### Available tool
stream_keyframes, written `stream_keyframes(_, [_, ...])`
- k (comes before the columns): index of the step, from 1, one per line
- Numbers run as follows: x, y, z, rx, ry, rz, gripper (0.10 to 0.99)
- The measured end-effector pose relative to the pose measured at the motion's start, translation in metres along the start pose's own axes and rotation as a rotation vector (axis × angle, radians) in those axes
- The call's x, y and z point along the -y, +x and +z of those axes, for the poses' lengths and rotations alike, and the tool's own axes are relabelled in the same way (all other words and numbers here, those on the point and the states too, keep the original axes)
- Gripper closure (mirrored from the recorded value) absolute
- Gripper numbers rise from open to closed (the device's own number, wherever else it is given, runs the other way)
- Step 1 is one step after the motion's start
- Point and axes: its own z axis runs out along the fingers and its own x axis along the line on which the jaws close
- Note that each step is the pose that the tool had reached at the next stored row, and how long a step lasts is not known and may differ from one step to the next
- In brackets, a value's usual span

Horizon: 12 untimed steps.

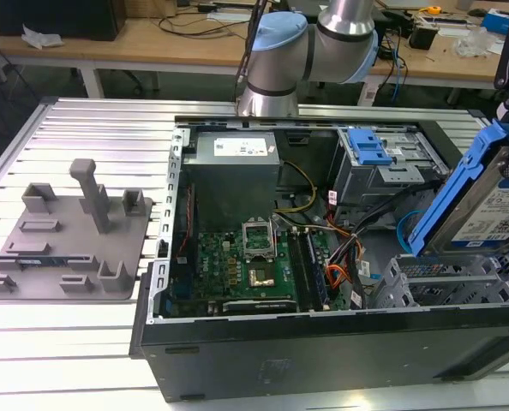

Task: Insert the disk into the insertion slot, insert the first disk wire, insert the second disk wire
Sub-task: 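Insert the disk into the insertion slot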

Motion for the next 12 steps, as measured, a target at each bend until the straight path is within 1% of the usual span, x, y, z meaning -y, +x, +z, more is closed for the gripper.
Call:
stream_keyframes(3, [0.0001,-0.003,0.002,-0.0001,0.0,-0.001,0.718])
stream_keyframes(8, [-0.0001,-0.0032,0.0095,-0.0003,-0.001,-0.006,0.718])
stream_keyframes(12, [0.0001,-0.0032,0.0144,-0.0002,-0.005,-0.013,0.718])
